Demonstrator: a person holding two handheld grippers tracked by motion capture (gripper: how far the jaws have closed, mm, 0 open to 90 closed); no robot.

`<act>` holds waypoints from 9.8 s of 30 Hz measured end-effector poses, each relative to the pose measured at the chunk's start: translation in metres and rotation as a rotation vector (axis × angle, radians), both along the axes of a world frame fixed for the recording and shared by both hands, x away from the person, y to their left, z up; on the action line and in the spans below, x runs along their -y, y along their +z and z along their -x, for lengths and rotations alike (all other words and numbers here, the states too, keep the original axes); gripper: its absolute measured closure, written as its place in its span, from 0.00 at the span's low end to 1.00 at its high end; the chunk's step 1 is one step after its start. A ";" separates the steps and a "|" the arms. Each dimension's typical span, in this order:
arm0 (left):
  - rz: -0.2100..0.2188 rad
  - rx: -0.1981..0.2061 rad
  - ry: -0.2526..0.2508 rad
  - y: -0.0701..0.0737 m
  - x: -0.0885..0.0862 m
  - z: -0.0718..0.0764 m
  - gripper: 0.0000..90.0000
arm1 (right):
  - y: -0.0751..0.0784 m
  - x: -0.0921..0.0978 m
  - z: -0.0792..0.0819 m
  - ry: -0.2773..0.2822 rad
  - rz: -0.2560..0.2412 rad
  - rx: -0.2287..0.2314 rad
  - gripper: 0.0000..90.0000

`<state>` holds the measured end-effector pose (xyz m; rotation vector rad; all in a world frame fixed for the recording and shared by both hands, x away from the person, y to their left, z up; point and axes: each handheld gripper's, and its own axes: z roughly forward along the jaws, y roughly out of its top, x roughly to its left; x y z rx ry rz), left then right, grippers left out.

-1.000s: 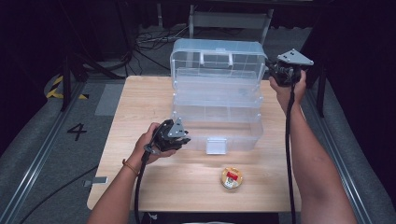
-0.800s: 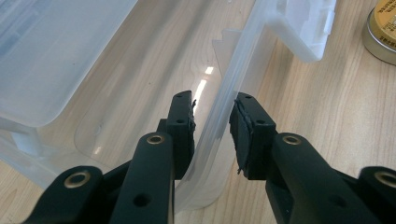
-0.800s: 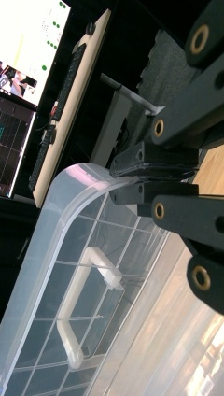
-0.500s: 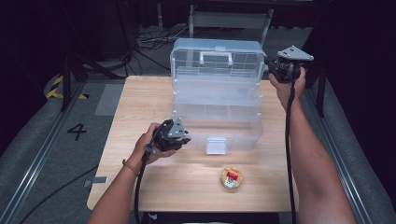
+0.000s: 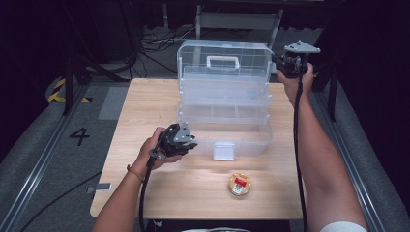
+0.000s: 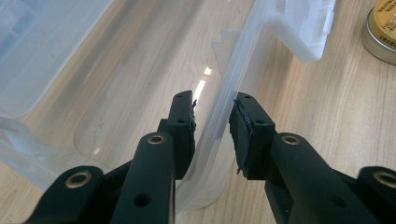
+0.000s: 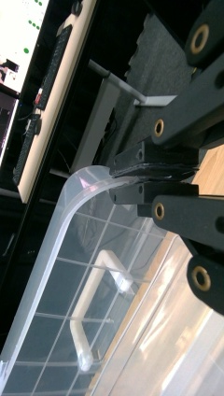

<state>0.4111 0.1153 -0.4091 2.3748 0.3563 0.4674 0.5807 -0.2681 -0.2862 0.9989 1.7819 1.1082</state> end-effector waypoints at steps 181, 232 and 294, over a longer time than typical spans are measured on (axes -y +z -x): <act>0.143 -0.212 0.396 -0.074 -0.120 0.050 0.19 | -0.164 -0.109 0.221 0.773 0.665 -0.810 0.23; 0.136 -0.207 0.391 -0.074 -0.120 0.048 0.18 | -0.053 -0.043 0.209 0.658 0.615 -0.638 0.23; 0.136 -0.208 0.391 -0.074 -0.120 0.048 0.19 | -0.071 -0.073 0.080 0.652 0.699 -0.658 0.23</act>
